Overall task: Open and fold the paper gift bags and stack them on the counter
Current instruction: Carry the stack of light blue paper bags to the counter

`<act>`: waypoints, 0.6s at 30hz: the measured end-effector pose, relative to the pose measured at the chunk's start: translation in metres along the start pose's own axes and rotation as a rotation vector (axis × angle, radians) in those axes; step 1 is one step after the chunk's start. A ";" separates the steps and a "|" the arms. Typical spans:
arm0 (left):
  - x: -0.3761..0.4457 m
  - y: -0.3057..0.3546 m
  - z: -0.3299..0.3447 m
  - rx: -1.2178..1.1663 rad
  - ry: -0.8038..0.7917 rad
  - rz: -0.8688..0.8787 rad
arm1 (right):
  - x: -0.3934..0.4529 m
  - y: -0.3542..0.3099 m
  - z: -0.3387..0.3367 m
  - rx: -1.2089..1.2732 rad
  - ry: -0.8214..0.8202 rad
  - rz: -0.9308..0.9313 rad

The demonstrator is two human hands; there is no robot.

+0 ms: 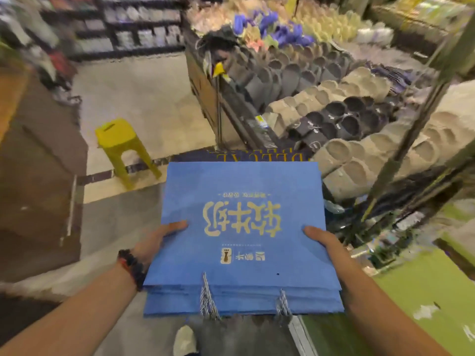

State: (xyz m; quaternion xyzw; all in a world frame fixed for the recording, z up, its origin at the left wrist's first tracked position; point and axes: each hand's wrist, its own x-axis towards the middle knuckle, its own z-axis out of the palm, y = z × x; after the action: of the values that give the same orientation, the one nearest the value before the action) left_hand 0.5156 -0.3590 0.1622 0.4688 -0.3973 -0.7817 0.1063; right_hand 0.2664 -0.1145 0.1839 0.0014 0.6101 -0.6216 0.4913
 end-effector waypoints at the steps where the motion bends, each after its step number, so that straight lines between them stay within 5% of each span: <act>1: 0.002 0.011 -0.020 -0.012 0.020 0.013 | 0.011 -0.003 0.026 -0.038 -0.014 0.006; 18: 0.086 0.206 -0.289 -0.314 0.227 0.087 | 0.245 -0.066 0.391 -0.273 -0.378 0.119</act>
State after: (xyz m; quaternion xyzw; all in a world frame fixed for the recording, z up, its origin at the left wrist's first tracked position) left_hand 0.6628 -0.6925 0.1838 0.5140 -0.2757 -0.7710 0.2556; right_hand 0.3327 -0.5756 0.1865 -0.1457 0.5845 -0.4926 0.6281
